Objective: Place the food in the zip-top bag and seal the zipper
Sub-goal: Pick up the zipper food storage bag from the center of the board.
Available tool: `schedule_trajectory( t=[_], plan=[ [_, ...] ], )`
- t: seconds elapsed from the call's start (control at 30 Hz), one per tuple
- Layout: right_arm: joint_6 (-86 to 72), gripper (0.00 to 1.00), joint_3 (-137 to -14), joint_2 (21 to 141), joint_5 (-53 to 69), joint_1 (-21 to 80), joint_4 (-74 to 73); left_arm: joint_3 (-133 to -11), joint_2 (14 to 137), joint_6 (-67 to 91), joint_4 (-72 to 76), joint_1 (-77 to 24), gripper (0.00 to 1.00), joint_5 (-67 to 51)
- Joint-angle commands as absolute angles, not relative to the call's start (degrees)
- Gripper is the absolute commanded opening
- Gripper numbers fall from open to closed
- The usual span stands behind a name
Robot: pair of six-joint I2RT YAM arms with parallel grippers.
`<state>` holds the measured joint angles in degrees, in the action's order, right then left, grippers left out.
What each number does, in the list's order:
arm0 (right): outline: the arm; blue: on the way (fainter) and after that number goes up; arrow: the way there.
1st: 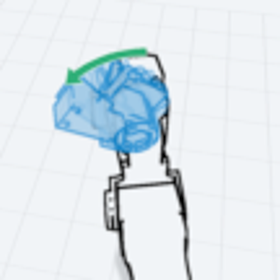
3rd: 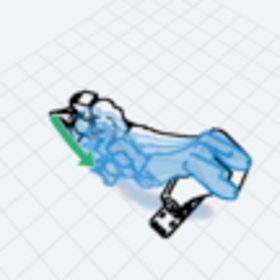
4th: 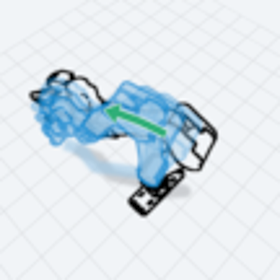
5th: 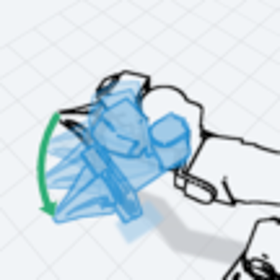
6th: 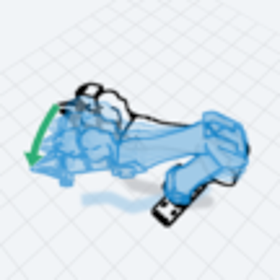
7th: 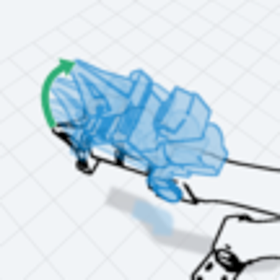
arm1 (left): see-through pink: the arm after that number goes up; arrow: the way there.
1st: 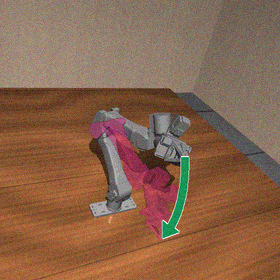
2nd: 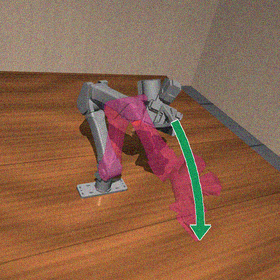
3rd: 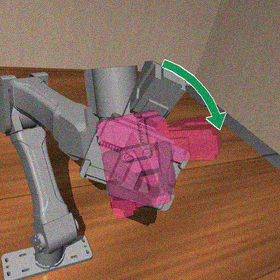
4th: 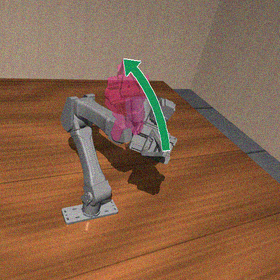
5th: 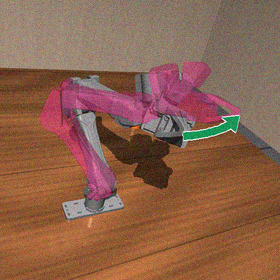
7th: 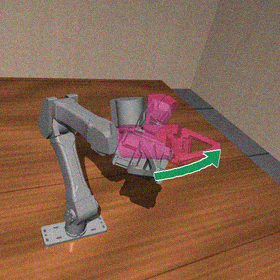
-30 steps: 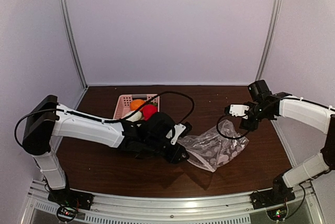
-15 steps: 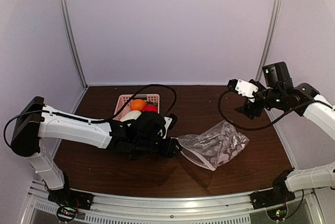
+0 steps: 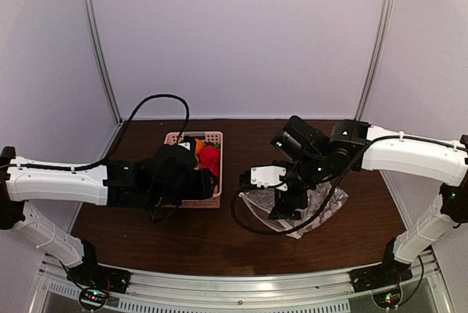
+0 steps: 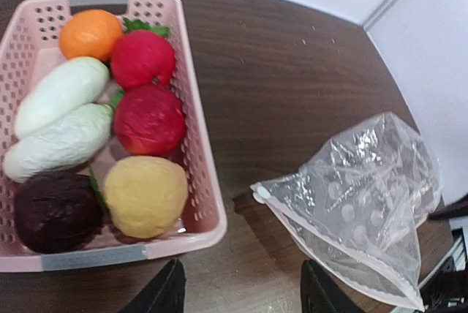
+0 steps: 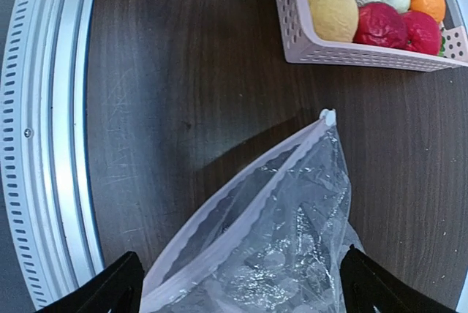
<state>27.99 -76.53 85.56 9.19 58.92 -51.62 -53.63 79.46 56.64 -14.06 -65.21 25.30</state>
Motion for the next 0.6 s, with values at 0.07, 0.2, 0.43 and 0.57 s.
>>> schedule_trajectory(
  t=[0.07,0.2,0.43,0.57],
  plan=[
    [23.7,0.94,-77.7,89.1,1.4,63.6,-52.8,-49.5,71.2,63.2,-22.6,-63.0,0.55,38.7],
    [21.3,0.89,-78.5,92.4,-4.6,63.8,-51.4,-48.0,67.1,62.9,-23.8,-62.0,0.56,40.4],
    [20.2,0.77,-81.7,98.2,-10.8,65.4,-52.5,-46.9,64.2,63.1,-26.1,-61.6,0.57,41.8],
    [20.3,0.73,-81.5,100.6,-14.4,65.8,-53.4,-45.5,62.7,63.7,-26.2,-61.6,0.57,42.2]
  ],
)
